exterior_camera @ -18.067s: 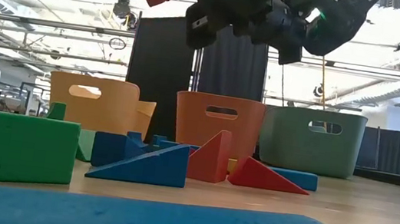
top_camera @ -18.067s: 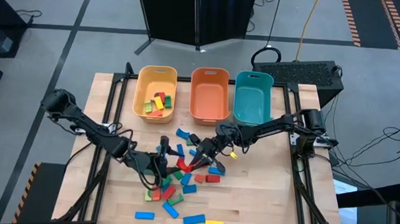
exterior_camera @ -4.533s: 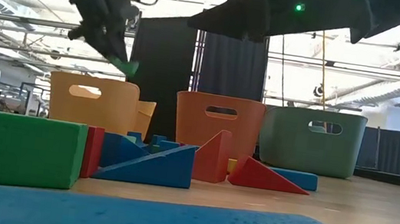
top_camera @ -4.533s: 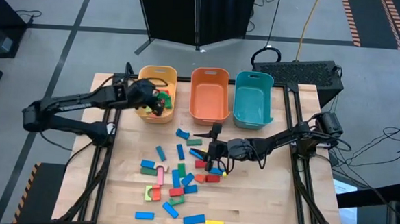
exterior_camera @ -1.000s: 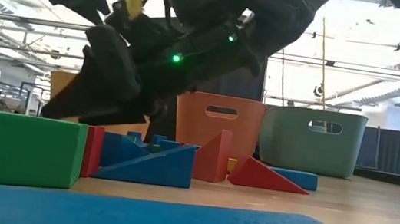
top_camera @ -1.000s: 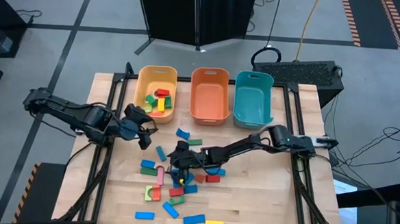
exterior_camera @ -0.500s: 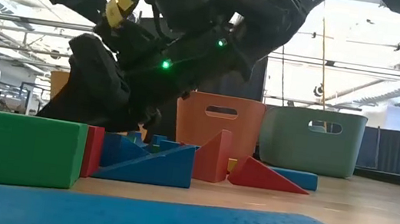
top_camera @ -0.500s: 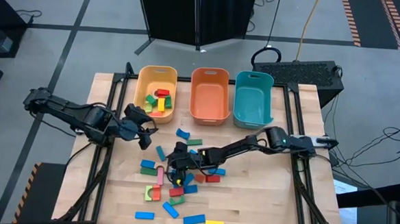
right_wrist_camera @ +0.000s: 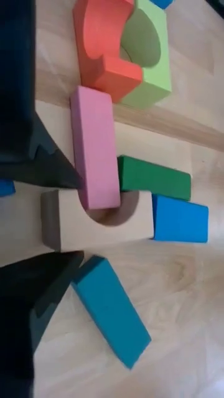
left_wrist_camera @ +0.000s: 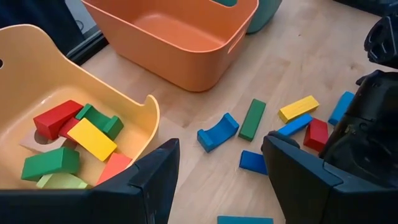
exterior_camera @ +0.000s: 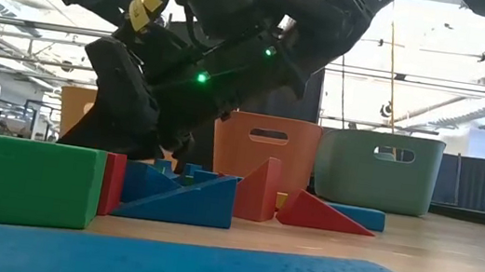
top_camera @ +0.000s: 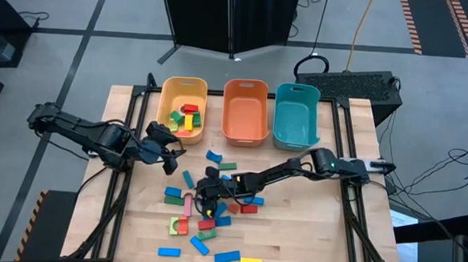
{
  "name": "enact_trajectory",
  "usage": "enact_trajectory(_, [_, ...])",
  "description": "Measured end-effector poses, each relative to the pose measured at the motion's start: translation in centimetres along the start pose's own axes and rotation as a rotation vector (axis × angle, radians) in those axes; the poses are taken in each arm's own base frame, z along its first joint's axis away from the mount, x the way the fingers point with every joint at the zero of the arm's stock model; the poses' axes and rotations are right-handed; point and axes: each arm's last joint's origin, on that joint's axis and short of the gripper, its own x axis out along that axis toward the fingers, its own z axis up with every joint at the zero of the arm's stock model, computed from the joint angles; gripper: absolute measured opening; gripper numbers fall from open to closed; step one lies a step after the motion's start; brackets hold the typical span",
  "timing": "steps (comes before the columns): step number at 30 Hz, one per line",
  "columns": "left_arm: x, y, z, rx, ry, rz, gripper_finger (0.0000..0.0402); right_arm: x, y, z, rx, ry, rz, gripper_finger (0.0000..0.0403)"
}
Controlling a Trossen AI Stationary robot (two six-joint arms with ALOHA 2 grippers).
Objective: Sort blocks by size
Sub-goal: Put the gray arch block into the yellow bin
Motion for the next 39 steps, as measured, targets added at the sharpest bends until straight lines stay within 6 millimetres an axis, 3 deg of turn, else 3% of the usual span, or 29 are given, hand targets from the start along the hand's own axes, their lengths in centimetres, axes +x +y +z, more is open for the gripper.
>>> enact_trajectory(5, [-0.1, -0.1, 0.0, 0.013, -0.002, -0.006, 0.0232, -0.1, 0.0, 0.0, -0.042, 0.007, 0.002, 0.0116])
enact_trajectory(18, [-1.8, -1.2, -0.5, 0.064, -0.128, -0.019, 0.0232, -0.5, 0.1, 0.3, -0.078, 0.028, 0.023, 0.0120])
enact_trajectory(27, [-2.1, -1.6, -0.7, 0.075, -0.143, -0.038, 0.0232, -2.7, 0.7, 3.0, -0.122, -0.015, 0.026, 0.0120])
enact_trajectory(39, [-2.1, -2.5, -1.3, 0.123, -0.123, -0.066, 0.0232, -4.9, 0.9, 4.6, -0.176, -0.006, 0.025, 0.0120])
